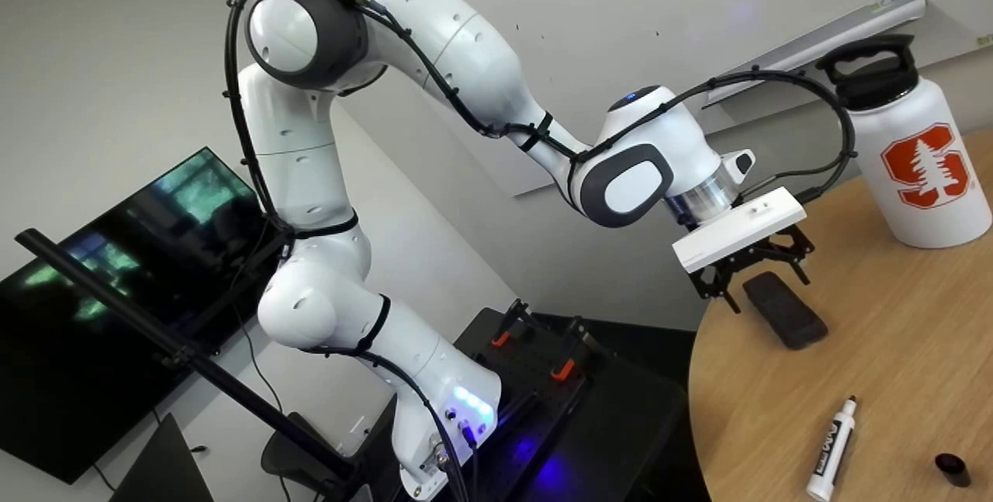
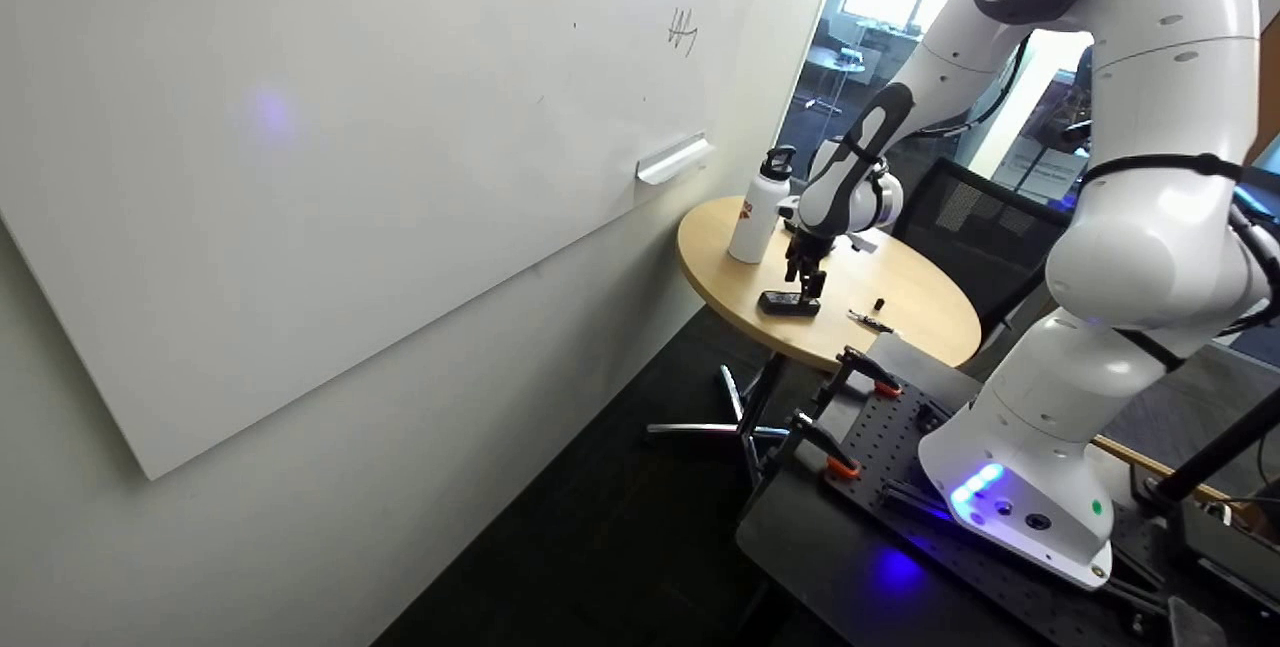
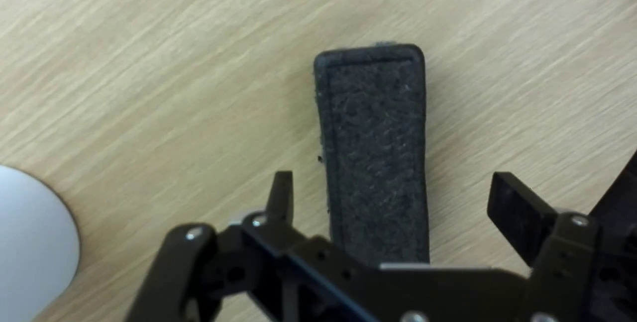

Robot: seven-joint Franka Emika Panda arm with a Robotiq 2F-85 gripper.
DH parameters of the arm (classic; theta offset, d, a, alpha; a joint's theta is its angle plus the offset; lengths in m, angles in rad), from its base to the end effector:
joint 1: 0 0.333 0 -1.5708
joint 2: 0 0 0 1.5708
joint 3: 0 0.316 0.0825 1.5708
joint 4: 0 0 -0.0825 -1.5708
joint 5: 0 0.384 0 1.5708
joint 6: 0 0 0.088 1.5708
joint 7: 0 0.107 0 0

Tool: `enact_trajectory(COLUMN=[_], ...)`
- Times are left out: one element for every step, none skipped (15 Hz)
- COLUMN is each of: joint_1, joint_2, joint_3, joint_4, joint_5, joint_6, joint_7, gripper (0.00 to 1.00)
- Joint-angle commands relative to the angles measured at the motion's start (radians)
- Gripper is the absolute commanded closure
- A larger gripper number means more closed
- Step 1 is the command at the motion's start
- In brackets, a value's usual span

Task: Take the eraser and erase the writings on the whiteboard

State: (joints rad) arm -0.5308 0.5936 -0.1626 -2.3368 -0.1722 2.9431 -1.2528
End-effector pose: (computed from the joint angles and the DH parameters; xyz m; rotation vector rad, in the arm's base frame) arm 0.3833 -0.3153 0.0876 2.8407 1.1286 -0.1479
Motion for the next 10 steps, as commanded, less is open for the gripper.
enact_trajectory(joint_1=[-0.02, -0.022, -0.024, -0.025, -0.026, -0.026, -0.029, -0.033, -0.04, -0.043], joint_2=[0.02, 0.022, 0.025, 0.028, 0.031, 0.035, 0.038, 0.04, 0.044, 0.046], joint_3=[0.017, 0.019, 0.021, 0.023, 0.023, 0.024, 0.027, 0.03, 0.036, 0.039], joint_4=[0.01, 0.011, 0.013, 0.016, 0.019, 0.023, 0.027, 0.03, 0.036, 0.039], joint_5=[-0.007, -0.007, -0.006, -0.006, -0.006, -0.006, -0.006, -0.005, -0.004, -0.005], joint_6=[0.039, 0.04, 0.04, 0.04, 0.041, 0.041, 0.039, 0.037, 0.033, 0.031], joint_7=[0.007, 0.007, 0.006, 0.006, 0.007, 0.007, 0.005, 0.004, 0.002, 0.001], gripper=[0.0, 0.0, 0.0, 0.0, 0.0, 0.0, 0.0, 0.0, 0.0, 0.0])
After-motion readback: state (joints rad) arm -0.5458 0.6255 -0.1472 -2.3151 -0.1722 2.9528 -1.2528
